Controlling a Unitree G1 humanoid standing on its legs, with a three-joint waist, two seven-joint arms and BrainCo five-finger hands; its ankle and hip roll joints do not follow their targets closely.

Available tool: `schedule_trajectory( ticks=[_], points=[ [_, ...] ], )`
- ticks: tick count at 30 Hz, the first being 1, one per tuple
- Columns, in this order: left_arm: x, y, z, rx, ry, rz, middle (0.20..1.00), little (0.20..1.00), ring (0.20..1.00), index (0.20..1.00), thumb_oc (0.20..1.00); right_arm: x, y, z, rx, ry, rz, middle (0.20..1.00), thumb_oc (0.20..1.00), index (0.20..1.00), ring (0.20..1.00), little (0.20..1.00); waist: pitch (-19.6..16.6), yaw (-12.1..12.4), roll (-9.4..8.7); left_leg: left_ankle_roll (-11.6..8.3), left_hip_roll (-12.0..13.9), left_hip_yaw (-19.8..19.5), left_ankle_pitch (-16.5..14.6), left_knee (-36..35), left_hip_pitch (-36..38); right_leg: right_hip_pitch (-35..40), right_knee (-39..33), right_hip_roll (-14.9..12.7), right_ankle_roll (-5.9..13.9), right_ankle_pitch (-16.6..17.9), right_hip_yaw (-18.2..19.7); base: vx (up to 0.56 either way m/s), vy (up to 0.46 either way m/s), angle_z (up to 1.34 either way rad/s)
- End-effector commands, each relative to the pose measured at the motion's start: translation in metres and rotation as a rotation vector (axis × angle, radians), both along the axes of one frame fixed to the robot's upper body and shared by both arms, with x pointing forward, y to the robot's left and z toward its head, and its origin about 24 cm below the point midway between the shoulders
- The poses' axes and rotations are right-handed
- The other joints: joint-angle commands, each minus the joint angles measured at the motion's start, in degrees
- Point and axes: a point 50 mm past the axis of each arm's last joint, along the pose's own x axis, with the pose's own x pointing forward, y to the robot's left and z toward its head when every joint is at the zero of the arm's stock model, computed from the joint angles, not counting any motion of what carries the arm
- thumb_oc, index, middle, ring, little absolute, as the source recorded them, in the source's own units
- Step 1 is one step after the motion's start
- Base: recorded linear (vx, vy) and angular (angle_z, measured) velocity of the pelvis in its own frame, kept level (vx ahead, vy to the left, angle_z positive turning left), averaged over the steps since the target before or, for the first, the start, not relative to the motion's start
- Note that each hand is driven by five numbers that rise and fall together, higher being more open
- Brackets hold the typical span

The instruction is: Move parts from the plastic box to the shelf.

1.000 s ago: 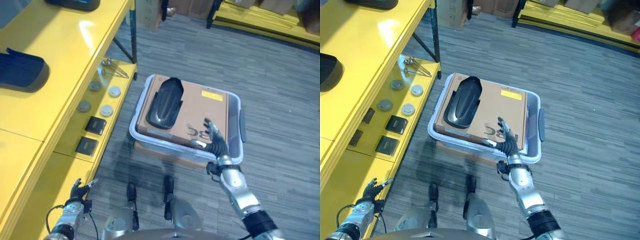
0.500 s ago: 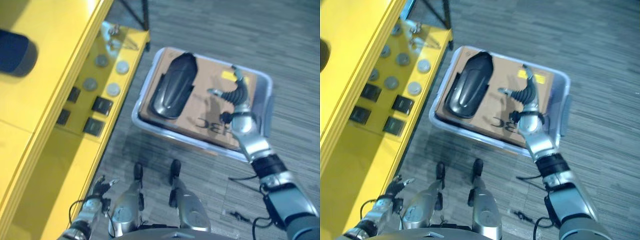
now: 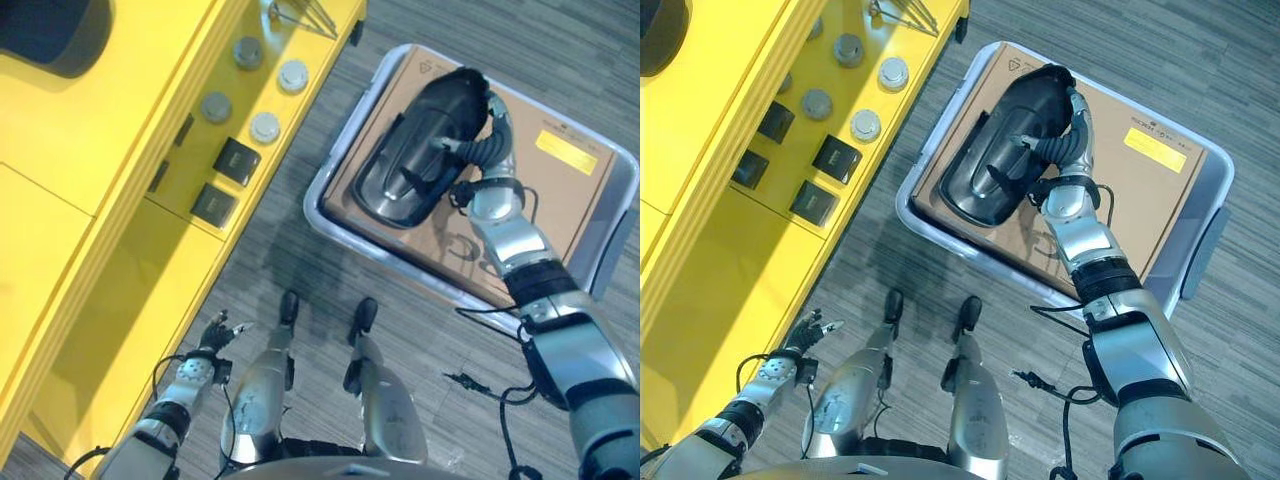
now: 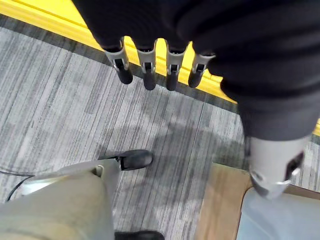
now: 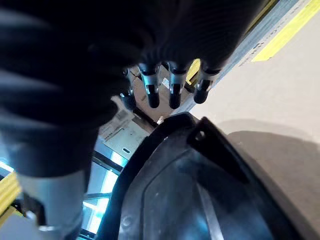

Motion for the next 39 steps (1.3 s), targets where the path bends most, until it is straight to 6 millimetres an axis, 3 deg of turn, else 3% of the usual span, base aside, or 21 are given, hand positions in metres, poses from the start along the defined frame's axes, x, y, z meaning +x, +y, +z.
schedule_trajectory(
  ticks=[1,11,12,13,14,21,28,35,39],
  points=[
    [-0.006,0.003,-0.004,0.018,0.029,-0.006,1.000,1.000,1.000,1.000,1.000,0.003,-0.005,0.016,-0.061,0.001,-0.024,1.000,1.000,1.000,1.000,1.000,-1.76,-0.68,0.34,-0.70,0.28,-0.61,-0.66,-0.45,-3.02,1.90,2.95,-0.61,2.34,-7.43,0.54,-0.01,0.027,0.04],
    [-0.005,0.002,-0.005,0.013,0.037,-0.004,1.000,1.000,1.000,1.000,1.000,0.007,-0.028,-0.041,-0.185,0.400,-0.206,1.000,1.000,1.000,1.000,1.000,-1.40,-0.45,0.63,-1.13,0.57,-0.13,-1.18,-0.45,-2.22,2.56,2.56,-1.23,2.63,-7.08,-0.09,0.00,0.009,0.02],
    [-0.005,0.002,-0.005,0.014,0.038,-0.006,1.000,1.000,1.000,1.000,1.000,0.006,-0.031,-0.050,-0.200,0.476,-0.211,0.595,0.595,0.595,0.595,0.595,-1.41,-0.33,0.62,-1.18,0.59,-0.10,-1.27,-0.45,-2.09,2.78,2.37,-1.29,2.69,-7.01,-0.26,0.00,0.000,0.00],
    [-0.004,0.002,-0.005,0.015,0.038,-0.008,1.000,1.000,1.000,1.000,1.000,0.006,-0.033,-0.054,-0.207,0.500,-0.211,0.495,0.495,0.495,0.495,0.495,-1.39,-0.21,0.64,-1.20,0.63,-0.04,-1.28,-0.45,-2.05,2.89,2.30,-1.36,2.73,-6.95,-0.43,0.00,0.000,0.00],
    [-0.005,0.002,-0.005,0.020,0.042,-0.020,1.000,1.000,1.000,1.000,1.000,0.005,-0.037,-0.061,-0.236,0.553,-0.235,0.200,0.200,0.200,0.200,0.200,-1.59,0.24,0.62,-1.27,0.59,-0.14,-1.30,-0.45,-1.89,3.27,2.01,-1.49,2.73,-6.82,-0.82,0.01,-0.026,0.05],
    [-0.008,0.003,-0.007,0.028,0.057,-0.045,1.000,1.000,1.000,1.000,1.000,0.002,-0.050,-0.070,-0.153,0.623,-0.288,0.200,0.200,0.200,0.200,0.200,-2.70,1.20,0.91,-1.45,0.58,-0.21,-1.48,-0.45,-1.16,4.45,1.45,-1.93,2.78,-6.68,-2.13,0.01,-0.015,0.04],
    [-0.013,0.004,-0.010,0.034,0.079,-0.047,1.000,1.000,1.000,1.000,1.000,-0.001,-0.053,-0.074,-0.100,0.580,-0.292,0.200,0.200,0.200,0.200,0.200,-3.94,0.91,0.61,-1.52,0.74,0.04,-1.89,-0.45,0.17,5.71,1.05,-2.03,2.74,-6.65,-2.37,0.00,-0.001,0.01],
    [-0.017,0.009,-0.009,0.038,0.030,-0.027,1.000,1.000,1.000,1.000,1.000,-0.006,-0.055,-0.069,-0.091,0.444,-0.288,0.200,0.200,0.200,0.200,0.200,-6.43,0.06,-0.35,-1.76,1.16,0.74,-2.52,-0.45,2.28,7.83,0.41,-1.75,2.69,-6.69,-2.04,0.00,0.000,0.00],
    [-0.004,0.011,0.009,0.020,-0.092,-0.011,1.000,1.000,1.000,1.000,1.000,-0.012,-0.052,-0.052,-0.179,0.295,-0.241,0.200,0.200,0.200,0.200,0.200,-9.22,-0.71,-1.40,-1.88,1.49,1.64,-3.08,-0.45,4.63,10.16,-0.04,-1.69,2.89,-6.80,-1.95,0.02,-0.030,-0.07]
  ],
)
